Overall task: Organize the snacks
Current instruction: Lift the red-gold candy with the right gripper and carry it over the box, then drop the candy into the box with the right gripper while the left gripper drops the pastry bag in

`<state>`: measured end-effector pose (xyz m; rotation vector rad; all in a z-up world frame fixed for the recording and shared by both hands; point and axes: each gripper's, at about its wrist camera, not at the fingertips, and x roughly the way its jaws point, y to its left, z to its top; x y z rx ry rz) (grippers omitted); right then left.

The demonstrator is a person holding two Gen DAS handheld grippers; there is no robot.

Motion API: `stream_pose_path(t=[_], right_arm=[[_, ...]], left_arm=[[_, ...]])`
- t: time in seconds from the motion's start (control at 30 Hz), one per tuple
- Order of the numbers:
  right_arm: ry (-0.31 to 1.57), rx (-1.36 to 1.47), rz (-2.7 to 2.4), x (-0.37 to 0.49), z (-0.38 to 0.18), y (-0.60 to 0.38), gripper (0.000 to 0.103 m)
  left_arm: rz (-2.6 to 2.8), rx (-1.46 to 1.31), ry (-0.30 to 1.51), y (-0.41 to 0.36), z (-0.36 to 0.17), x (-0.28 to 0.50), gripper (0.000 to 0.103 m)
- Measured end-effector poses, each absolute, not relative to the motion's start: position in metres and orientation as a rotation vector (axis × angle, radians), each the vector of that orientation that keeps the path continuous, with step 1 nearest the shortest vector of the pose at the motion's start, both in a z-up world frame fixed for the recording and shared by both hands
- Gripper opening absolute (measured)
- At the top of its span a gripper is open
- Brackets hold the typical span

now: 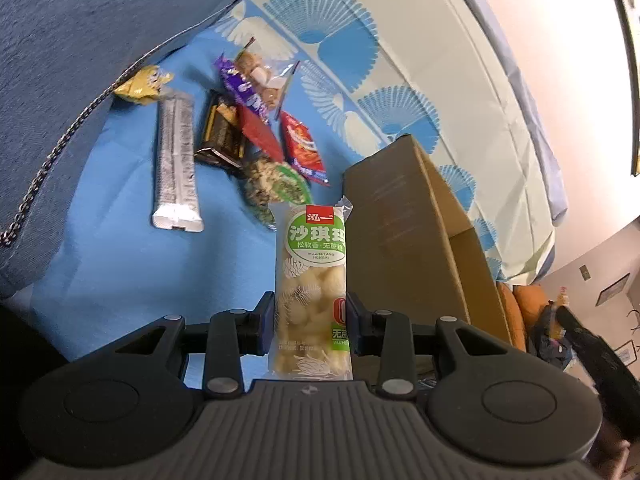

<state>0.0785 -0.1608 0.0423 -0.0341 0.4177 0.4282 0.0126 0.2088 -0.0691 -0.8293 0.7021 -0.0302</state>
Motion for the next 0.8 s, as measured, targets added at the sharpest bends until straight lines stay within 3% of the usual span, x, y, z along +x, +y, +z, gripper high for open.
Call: stream_pose_path(t=[0.47,0.8], right_arm=[[0.350,0.250,0.388,0.108,0.004,-0.209,0.018],[0.382,0.287,0.433,0.128,-0.009,-0.202,0.018]], left_arm=[[0.010,-1.015,0.755,0.210,-0.067,0.014,0.039],[-0.018,-1.074,0.695,0.180,-0.015,0.056,0.039]])
